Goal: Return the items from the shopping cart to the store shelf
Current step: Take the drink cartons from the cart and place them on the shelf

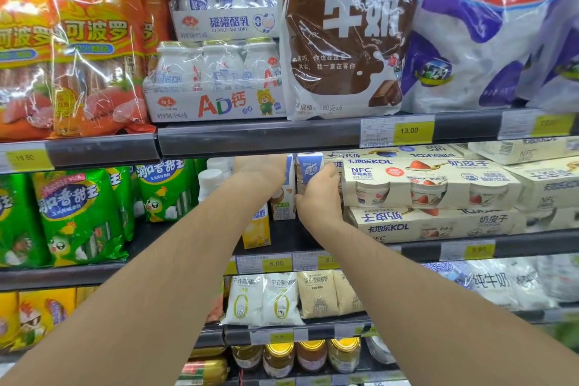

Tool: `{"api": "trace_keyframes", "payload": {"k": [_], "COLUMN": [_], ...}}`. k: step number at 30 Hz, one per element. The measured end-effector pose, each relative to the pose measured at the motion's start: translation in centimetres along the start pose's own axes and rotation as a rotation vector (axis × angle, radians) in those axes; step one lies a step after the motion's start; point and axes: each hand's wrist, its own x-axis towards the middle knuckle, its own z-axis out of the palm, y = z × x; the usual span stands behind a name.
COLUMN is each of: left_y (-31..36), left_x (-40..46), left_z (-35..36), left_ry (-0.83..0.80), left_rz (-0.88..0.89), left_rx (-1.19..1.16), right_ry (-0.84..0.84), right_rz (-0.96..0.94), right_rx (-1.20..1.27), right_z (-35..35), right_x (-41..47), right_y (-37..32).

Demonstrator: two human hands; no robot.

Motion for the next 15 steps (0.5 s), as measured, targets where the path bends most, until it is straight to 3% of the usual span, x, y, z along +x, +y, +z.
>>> {"api": "trace_keyframes", "payload": {"k": [4,10,15], "left_y": [-1.0,-3.3,-3.7], "left_x": [-1.7,-3.6,-4.6], "left_z": [0.2,0.2,-0.5], "left_ry": [0.155,0.247,0.212], "left_rz": [0.079,0.102,0.137], "left_rx": [0.142,0.096,0.178], "right_ry": [-0.013,-0.054,-0.059], "right_rz": [-0.031,-0.062,-0.075], "right_rx": [0.027,0.033,0.068], "right_z": [-0.3,-1.5,-2.5], "right_x": [-0.8,-2.2,-3.2], "right_y": [-0.2,-0.1,-0.4]}}
